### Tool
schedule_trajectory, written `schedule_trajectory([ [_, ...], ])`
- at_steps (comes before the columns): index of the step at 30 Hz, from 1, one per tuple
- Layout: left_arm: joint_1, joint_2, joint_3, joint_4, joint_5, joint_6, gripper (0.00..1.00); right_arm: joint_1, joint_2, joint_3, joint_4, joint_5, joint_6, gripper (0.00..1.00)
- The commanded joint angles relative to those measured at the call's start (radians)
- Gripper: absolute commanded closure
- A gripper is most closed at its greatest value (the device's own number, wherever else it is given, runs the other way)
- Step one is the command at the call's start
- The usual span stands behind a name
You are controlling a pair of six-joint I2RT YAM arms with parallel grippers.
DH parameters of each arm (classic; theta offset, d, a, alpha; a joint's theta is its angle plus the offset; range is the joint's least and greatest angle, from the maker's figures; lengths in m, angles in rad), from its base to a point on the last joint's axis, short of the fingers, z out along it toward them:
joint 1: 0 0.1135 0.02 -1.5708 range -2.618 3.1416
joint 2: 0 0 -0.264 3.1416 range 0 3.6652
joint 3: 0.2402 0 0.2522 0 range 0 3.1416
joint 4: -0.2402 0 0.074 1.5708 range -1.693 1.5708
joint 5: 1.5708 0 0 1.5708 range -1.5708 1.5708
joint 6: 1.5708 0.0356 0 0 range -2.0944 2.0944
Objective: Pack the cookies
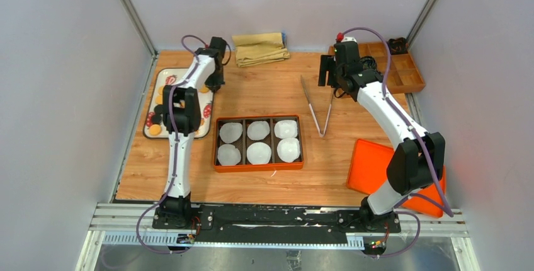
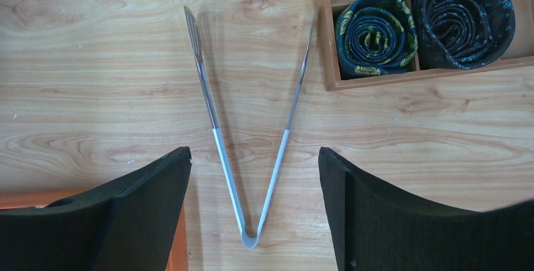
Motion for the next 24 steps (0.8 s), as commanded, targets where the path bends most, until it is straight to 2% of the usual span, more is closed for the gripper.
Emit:
schedule_trajectory([
  [1, -0.135, 0.027, 0.079, 0.003, 0.226, -0.015, 1.0, -0.006, -0.044, -0.025, -0.002, 0.008, 0.005, 0.21],
  [10, -0.266, 0.022, 0.071, 0.005, 0.247, 0.012, 1.0, -0.005, -0.075, -0.062, -0.003, 0.008, 0.003, 0.21],
  [20, -0.306, -0.044, -0.113, 0.009, 0.243, 0.034, 1.0, -0.004, -0.078, -0.101, -0.028, -0.052, -0.002, 0.22],
  [24, -0.307, -0.056, -0.188, 0.042, 0.294, 0.047, 1.0, 0.003, -0.058, -0.114, -0.066, -0.074, 0.01, 0.23],
])
